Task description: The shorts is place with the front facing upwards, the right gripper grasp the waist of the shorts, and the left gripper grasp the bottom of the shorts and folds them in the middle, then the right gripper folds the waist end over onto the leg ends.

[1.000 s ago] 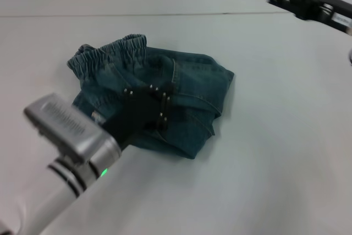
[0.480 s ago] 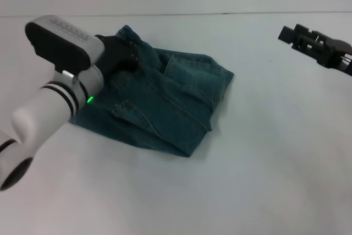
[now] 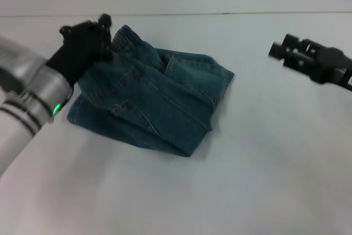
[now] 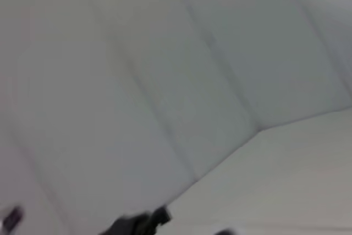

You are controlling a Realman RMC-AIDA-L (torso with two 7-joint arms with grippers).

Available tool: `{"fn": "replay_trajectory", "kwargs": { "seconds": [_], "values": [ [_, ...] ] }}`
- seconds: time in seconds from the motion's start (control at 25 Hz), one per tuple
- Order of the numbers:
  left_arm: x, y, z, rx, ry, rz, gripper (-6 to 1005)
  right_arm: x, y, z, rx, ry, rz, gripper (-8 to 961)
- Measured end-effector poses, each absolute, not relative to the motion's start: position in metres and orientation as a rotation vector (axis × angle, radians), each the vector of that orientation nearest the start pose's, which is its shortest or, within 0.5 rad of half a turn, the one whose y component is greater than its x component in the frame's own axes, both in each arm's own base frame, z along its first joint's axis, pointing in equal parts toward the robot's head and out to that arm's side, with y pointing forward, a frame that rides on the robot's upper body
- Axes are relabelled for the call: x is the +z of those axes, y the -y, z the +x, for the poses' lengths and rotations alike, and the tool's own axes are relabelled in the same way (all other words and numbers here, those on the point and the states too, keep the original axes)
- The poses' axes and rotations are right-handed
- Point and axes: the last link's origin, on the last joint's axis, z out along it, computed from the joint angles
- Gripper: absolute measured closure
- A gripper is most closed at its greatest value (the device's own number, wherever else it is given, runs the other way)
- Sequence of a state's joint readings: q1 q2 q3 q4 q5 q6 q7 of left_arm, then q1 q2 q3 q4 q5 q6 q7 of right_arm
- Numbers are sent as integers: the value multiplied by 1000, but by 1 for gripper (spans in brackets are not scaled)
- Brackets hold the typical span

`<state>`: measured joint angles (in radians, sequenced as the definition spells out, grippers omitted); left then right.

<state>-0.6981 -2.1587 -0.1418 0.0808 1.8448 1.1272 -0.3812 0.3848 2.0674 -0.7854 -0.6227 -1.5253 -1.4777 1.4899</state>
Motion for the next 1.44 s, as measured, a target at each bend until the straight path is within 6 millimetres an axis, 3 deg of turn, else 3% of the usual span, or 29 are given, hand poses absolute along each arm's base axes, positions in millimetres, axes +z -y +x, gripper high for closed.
{"fn": "replay_trajectory", "kwargs": {
  "seconds": [0.16,0.28,0.48,0.68,0.8,1.24,1.44],
  "values": [
    [-44,-348,-263,-911,466,-2201,977,28,-314,269,981,-743,-2545,194],
    [-37,-329,-264,-924,612,-2437,969,22,-312,261,847,-678,-2668,193],
    [-20,-311,-270,-843,796,-2576,955,7,-317,251,729,-653,-2751,129],
    [-10,-305,-274,-814,811,-2589,778,1,-322,249,696,-648,-2748,4],
    [-8,-305,-275,-806,813,-2585,546,0,-325,248,693,-650,-2739,4],
    [-3,-308,-275,-784,799,-2576,91,-1,-329,247,690,-645,-2720,4],
    [-3,-307,-277,-782,802,-2573,91,-1,-330,246,688,-645,-2719,4]
  ]
}}
